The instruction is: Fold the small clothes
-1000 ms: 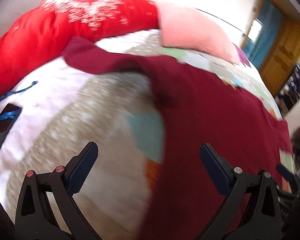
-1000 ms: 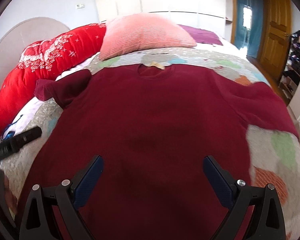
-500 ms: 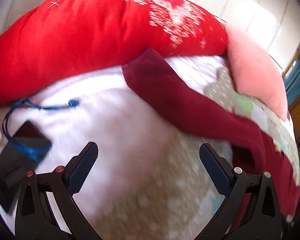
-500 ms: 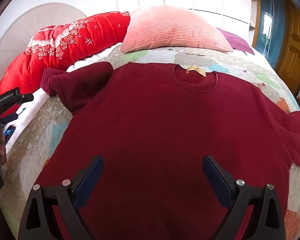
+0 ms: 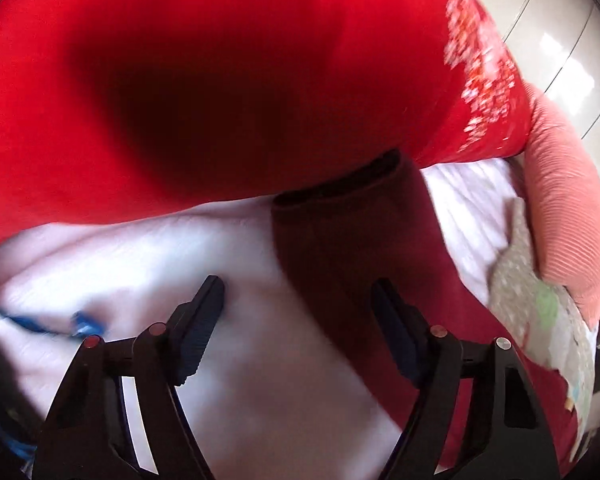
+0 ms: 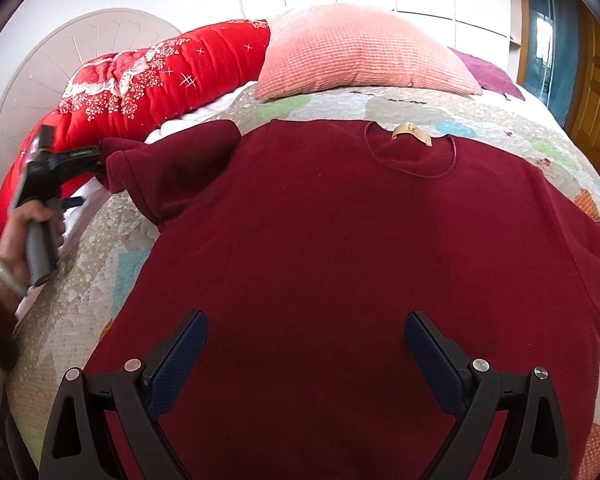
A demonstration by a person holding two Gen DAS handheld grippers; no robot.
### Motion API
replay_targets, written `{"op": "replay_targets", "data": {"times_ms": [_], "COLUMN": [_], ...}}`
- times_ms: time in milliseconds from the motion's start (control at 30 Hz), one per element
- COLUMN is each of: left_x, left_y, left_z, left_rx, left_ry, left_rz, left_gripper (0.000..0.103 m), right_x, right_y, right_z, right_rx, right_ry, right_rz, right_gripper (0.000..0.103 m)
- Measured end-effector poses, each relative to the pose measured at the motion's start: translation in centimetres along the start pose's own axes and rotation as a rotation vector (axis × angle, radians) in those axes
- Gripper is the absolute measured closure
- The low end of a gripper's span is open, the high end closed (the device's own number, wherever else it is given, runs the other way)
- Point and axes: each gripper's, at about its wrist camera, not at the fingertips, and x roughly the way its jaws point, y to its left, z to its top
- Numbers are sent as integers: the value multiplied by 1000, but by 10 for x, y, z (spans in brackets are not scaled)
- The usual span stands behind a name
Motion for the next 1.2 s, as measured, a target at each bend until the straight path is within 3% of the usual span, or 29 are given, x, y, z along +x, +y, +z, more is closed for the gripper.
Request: {"op": "replay_targets", "data": {"times_ms": [67, 100, 133, 233, 433, 567, 767, 867, 967, 1133, 1200], "left_x": [5, 5, 4, -20, -133, -208, -253, -240, -217, -184, -174], "left_y": [-8, -10, -9, -13, -69, -135, -248, -290, -298, -237, -194], "left_z": [0, 2, 4, 8, 7, -8, -68, -106, -126, -117, -104], "left_rx": [35, 47, 41, 33, 199, 334, 521, 592, 649, 577, 504], "left_ry": [-27, -21, -13, -17, -109, -147, -102, -46, 5, 51, -4], "left_rz": [20, 3, -15, -100, -316, -493, -679, -690, -624, -464, -365], "left_gripper": [49, 76, 90, 92, 92, 97, 97, 97, 97, 96, 96], "right_x": [1, 1, 2, 2, -9, -29, -60, -73, -80, -70, -59], "right_y": [-1, -1, -2, -3, -10, -25, -66, -93, -111, -92, -76], "right_z": [0, 0, 0, 0, 2, 6, 12, 11, 10, 25, 39], "right_rx": [5, 9, 14, 22, 48, 86, 138, 181, 230, 198, 189], "right_ry": [2, 3, 3, 5, -27, -73, -129, -147, -140, -111, -97], "right_rz": [3, 4, 7, 13, 20, 10, -60, -108, -83, 85, 187], "right_gripper": [5, 5, 5, 5, 5, 5, 5, 5, 5, 5, 5]}}
